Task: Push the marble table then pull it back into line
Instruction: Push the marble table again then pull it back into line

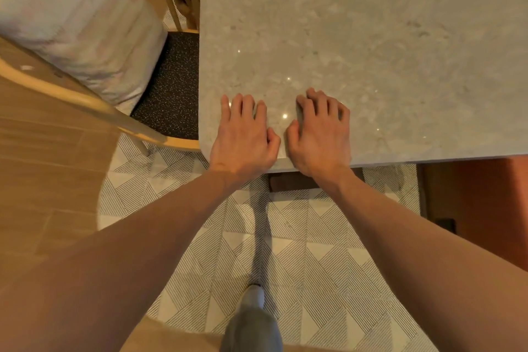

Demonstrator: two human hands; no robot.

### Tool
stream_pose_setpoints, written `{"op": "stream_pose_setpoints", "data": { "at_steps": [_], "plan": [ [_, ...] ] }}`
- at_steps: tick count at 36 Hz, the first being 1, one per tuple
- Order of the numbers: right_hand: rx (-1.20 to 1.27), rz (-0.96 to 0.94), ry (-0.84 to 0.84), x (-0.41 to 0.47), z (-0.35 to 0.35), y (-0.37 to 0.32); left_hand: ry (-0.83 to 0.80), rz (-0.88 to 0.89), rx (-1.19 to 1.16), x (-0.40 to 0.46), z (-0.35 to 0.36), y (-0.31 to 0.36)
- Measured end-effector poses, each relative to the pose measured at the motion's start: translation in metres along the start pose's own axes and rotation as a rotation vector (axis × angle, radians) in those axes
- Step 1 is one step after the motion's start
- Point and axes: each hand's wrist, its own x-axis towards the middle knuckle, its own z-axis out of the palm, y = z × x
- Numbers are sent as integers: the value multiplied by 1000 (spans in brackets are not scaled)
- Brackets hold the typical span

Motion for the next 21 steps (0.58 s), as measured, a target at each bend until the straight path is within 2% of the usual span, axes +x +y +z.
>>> {"op": "stream_pose_setpoints", "data": {
  "at_steps": [16,21],
  "plan": [
    [4,29,26,13,6,-6,48,38,-24,13,2,-12],
    [13,40,31,24,8,-12,125,57,-69,23,5,-24]
  ]
}}
